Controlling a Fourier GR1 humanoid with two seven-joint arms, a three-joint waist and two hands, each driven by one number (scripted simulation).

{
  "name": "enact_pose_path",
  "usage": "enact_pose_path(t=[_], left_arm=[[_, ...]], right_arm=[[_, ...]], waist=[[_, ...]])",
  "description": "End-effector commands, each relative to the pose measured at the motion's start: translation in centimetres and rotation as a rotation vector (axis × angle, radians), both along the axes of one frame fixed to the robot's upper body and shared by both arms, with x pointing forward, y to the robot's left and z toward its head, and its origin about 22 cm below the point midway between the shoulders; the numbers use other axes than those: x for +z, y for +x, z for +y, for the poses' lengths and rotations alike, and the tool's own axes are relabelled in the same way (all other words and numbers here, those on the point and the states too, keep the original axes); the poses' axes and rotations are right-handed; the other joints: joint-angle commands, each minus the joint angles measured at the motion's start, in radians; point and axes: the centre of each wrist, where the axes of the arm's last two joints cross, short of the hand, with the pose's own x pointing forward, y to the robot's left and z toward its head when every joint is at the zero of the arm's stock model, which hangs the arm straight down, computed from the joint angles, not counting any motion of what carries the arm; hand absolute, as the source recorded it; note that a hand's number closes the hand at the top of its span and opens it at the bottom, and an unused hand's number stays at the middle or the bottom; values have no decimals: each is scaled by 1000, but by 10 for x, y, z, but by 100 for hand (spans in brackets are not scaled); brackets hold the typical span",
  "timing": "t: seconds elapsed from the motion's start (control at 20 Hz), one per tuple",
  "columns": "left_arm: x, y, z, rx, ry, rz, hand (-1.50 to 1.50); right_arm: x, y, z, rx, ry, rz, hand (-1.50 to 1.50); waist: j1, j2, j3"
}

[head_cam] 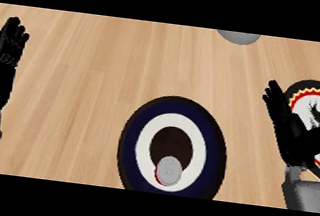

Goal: Pick the can from the plate and place it in the plate

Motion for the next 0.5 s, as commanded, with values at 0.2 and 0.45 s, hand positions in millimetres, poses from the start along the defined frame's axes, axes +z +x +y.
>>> enact_pose_path(t=[0.2, 0.45], left_arm=[[-108, -46, -28, 5, -221, 548, 0], [-122, -55, -53, -32, -329, 681, 0]], right_arm=[[105, 21, 16, 11, 24, -335, 150], [93, -6, -3, -361, -209, -348, -150]], waist=[[-4, -26, 25], [-41, -38, 26]])
